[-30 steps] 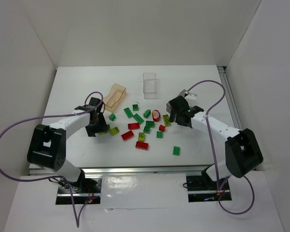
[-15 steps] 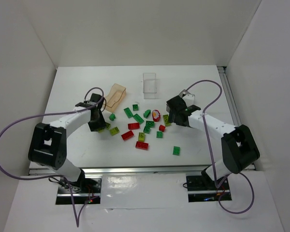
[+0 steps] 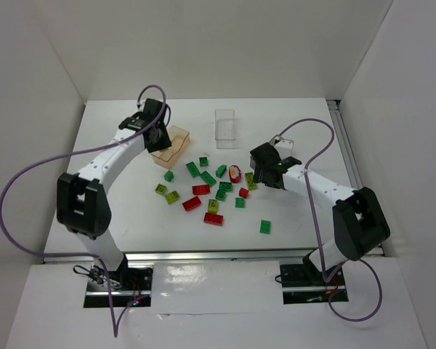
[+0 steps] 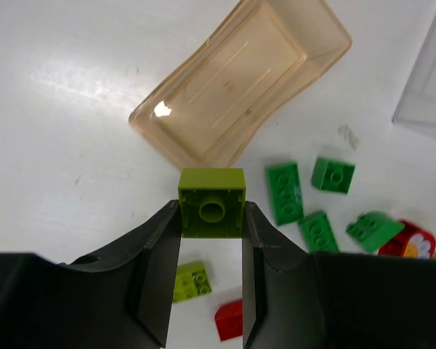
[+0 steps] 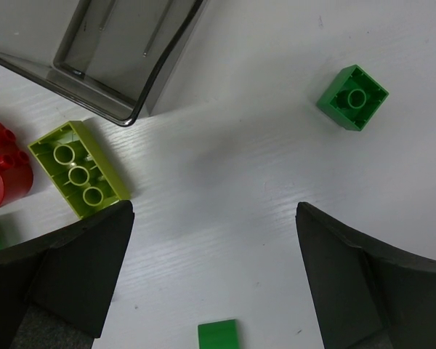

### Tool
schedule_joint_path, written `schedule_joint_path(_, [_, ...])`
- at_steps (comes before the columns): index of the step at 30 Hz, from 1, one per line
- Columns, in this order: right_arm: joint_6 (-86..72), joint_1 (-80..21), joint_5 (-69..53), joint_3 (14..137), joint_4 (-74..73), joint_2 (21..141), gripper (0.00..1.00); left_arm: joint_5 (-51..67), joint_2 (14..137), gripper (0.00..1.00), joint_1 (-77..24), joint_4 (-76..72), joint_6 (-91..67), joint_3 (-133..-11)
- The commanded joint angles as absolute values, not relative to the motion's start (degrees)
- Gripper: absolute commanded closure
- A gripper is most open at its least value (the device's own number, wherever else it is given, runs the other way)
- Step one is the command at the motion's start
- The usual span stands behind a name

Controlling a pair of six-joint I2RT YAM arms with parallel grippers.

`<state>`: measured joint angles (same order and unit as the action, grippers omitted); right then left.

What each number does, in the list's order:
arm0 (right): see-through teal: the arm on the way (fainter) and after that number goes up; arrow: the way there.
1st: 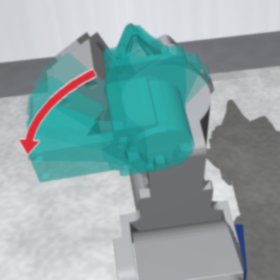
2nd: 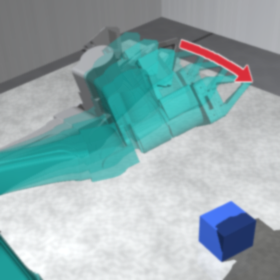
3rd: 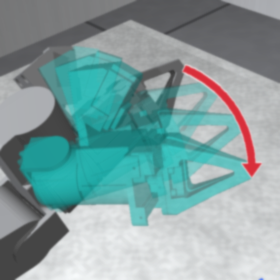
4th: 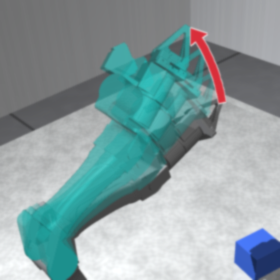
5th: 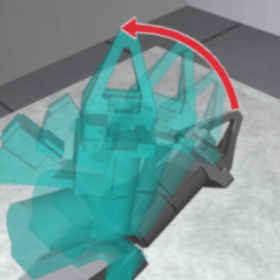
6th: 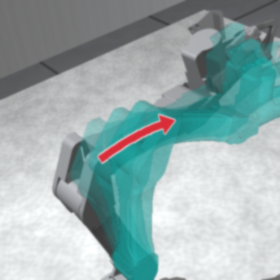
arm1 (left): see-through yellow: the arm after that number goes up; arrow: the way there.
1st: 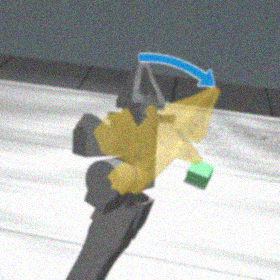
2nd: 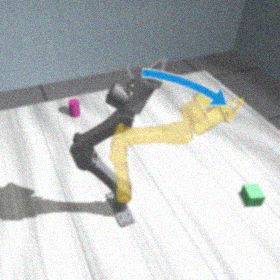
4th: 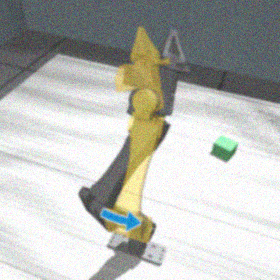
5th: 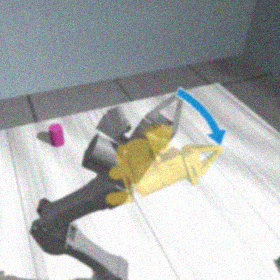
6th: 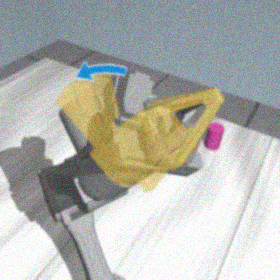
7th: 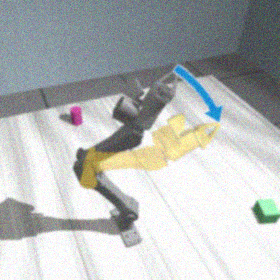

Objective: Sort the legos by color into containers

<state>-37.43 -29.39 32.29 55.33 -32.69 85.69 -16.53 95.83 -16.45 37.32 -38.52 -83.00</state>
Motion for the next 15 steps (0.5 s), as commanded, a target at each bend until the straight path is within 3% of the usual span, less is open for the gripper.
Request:
schedule_joint_path(1, [-37.7,-30.0,35.1,57.6,-34.5,84.0,0.00,-18.9,104.0,0.56,-16.5,38.2,-36.0,-90.9])
schedule_joint_path(4, [-38.2,-30.5,35.1,57.6,-35.3,82.8,0.00,-20.9,108.8,0.54,-16.5,38.8,-35.9,-95.3])
schedule_joint_path(6, [-38.2,-30.5,35.6,57.6,-35.9,82.3,0.00,-21.4,112.1,0.46,-16.5,39.5,-35.9,-98.3])
schedule_joint_path(7, [-38.8,-30.5,35.6,57.0,-35.9,81.7,0.00,-21.4,112.8,0.18,-16.5,39.5,-35.9,-99.1])
schedule_joint_path(8, [-38.8,-30.5,35.6,57.0,-35.9,81.7,0.00,-21.4,114.0,0.05,-16.0,39.5,-35.9,-100.6])
schedule_joint_path(9, [-38.8,-30.5,35.6,56.4,-35.9,81.1,0.00,-20.7,114.0,0.00,-16.0,40.1,-35.9,-101.6])
schedule_joint_path(11, [-39.3,-30.5,35.6,55.8,-35.9,80.6,0.00,-20.0,114.0,0.00,-16.0,41.6,-35.9,-102.4])
schedule_joint_path(15, [-39.3,-30.5,32.7,55.8,-35.4,80.6,0.00,-18.6,104.6,0.03,-16.6,40.4,-35.3,-92.9])
